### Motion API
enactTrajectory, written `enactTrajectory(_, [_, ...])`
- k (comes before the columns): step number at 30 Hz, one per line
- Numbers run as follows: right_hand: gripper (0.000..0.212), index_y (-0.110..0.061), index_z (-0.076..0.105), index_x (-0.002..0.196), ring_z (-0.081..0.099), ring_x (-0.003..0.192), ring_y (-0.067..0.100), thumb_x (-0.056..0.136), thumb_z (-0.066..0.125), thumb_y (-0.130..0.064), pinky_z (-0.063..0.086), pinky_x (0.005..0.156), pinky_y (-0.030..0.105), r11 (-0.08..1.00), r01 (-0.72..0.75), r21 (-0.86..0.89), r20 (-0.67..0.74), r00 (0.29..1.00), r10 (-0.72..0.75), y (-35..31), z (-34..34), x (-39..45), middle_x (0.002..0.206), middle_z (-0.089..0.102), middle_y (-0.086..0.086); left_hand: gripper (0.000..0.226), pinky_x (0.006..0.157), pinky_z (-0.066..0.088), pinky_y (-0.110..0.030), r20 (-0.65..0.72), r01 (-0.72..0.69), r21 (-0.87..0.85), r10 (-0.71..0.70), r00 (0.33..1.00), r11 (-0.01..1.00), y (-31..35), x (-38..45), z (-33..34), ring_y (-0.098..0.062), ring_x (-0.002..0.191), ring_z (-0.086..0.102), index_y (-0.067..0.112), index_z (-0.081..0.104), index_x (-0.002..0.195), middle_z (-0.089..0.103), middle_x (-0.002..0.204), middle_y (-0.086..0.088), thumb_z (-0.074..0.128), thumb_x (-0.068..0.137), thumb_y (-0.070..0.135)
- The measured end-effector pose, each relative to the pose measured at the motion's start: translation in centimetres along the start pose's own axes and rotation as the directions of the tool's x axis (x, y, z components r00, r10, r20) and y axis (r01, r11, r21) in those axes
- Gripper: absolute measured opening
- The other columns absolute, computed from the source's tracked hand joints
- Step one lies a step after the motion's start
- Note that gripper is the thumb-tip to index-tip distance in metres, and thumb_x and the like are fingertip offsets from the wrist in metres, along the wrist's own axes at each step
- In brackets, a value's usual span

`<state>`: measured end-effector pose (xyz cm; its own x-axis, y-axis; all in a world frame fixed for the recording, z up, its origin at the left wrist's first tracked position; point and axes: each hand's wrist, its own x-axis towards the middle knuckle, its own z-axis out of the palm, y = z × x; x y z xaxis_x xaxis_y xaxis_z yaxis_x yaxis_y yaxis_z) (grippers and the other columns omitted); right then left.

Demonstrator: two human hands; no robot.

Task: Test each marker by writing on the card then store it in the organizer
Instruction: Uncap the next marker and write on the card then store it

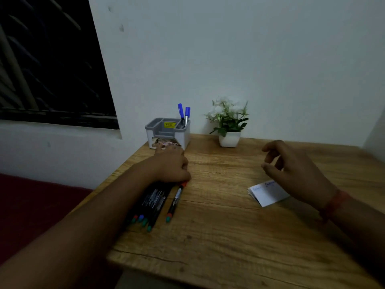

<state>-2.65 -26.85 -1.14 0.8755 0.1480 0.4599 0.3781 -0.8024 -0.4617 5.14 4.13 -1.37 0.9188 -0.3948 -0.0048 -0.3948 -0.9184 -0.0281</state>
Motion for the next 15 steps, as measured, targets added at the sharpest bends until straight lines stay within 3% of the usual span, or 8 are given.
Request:
enactTrajectory(2, [0.028, -0.029, 0.053, 0.115, 0.061, 0.074, 0.006, 0.094, 0.068, -0.019, 0.039, 0.061, 0.017, 0.998, -0.029, 0.047, -0.010, 1.000, 0.030, 0.4, -0.1, 0.4, 0.094, 0.064, -0.011, 0.028, 0.109, 0.027, -0.056, 0.051, 0.076, -0.044, -0.073, 0.996, 0.996, 0.8, 0.6, -0.5, -0.020, 0.102, 0.051, 0.024, 0.062, 0.076, 0.051, 0.093, 0.004, 0.058, 0.084, 0.051])
enactTrajectory(4, [0.027, -0.026, 0.055, 0.116, 0.060, 0.074, 0.005, 0.094, 0.068, -0.018, 0.037, 0.061, 0.017, 0.996, -0.039, 0.083, -0.007, 0.999, 0.040, 0.5, -0.2, 0.7, 0.091, 0.064, -0.011, 0.026, 0.093, 0.048, -0.046, 0.054, 0.115, -0.089, -0.111, 0.992, 0.989, 1.9, 1.2, -1.3, -0.018, 0.088, 0.057, 0.020, 0.065, 0.077, 0.059, 0.088, 0.000, 0.059, 0.082, 0.044])
enactTrajectory(5, [0.026, -0.026, 0.055, 0.116, 0.060, 0.074, 0.004, 0.094, 0.067, -0.018, 0.037, 0.061, 0.018, 0.995, -0.037, 0.096, -0.002, 0.999, 0.037, 0.5, -0.1, 0.7, 0.091, 0.064, -0.011, 0.024, 0.083, 0.051, -0.041, 0.043, 0.127, -0.118, -0.123, 0.991, 0.985, 2.6, 1.4, -1.7, -0.018, 0.083, 0.058, 0.017, 0.064, 0.080, 0.060, 0.087, -0.003, 0.058, 0.084, 0.040])
enactTrajectory(9, [0.023, -0.025, 0.057, 0.114, 0.060, 0.076, 0.003, 0.094, 0.065, -0.017, 0.041, 0.063, 0.018, 0.986, -0.045, 0.158, 0.038, 0.999, 0.040, 0.8, 0.4, 0.4, 0.089, 0.065, -0.010, 0.015, 0.062, 0.042, -0.031, -0.077, 0.101, -0.307, -0.131, 0.988, 0.946, 5.8, 2.0, -3.3, -0.014, 0.072, 0.052, 0.016, 0.050, 0.082, 0.056, 0.082, -0.002, 0.055, 0.090, 0.028])
enactTrajectory(12, [0.017, -0.021, 0.061, 0.111, 0.059, 0.078, 0.001, 0.095, 0.066, -0.019, 0.041, 0.063, 0.009, 0.974, -0.034, 0.224, 0.010, 0.999, 0.032, 0.9, 0.6, 0.5, 0.086, 0.065, -0.008, 0.013, 0.071, 0.050, -0.037, -0.228, 0.028, -0.567, -0.189, 0.955, 0.824, 8.1, 3.0, -4.1, -0.020, 0.082, 0.062, 0.011, 0.056, 0.095, 0.064, 0.090, -0.008, 0.055, 0.089, 0.022])
enactTrajectory(15, [0.011, -0.021, 0.064, 0.107, 0.062, 0.085, 0.008, 0.097, 0.065, -0.024, 0.045, 0.069, 0.014, 0.945, -0.054, 0.324, -0.021, 0.998, 0.065, 1.0, 0.6, 0.6, 0.089, 0.065, -0.006, 0.012, 0.066, 0.048, -0.031, -0.342, -0.085, -0.742, -0.266, 0.901, 0.665, 10.8, 4.3, -4.9, -0.016, 0.076, 0.062, 0.015, 0.060, 0.105, 0.066, 0.092, -0.006, 0.055, 0.094, 0.018])
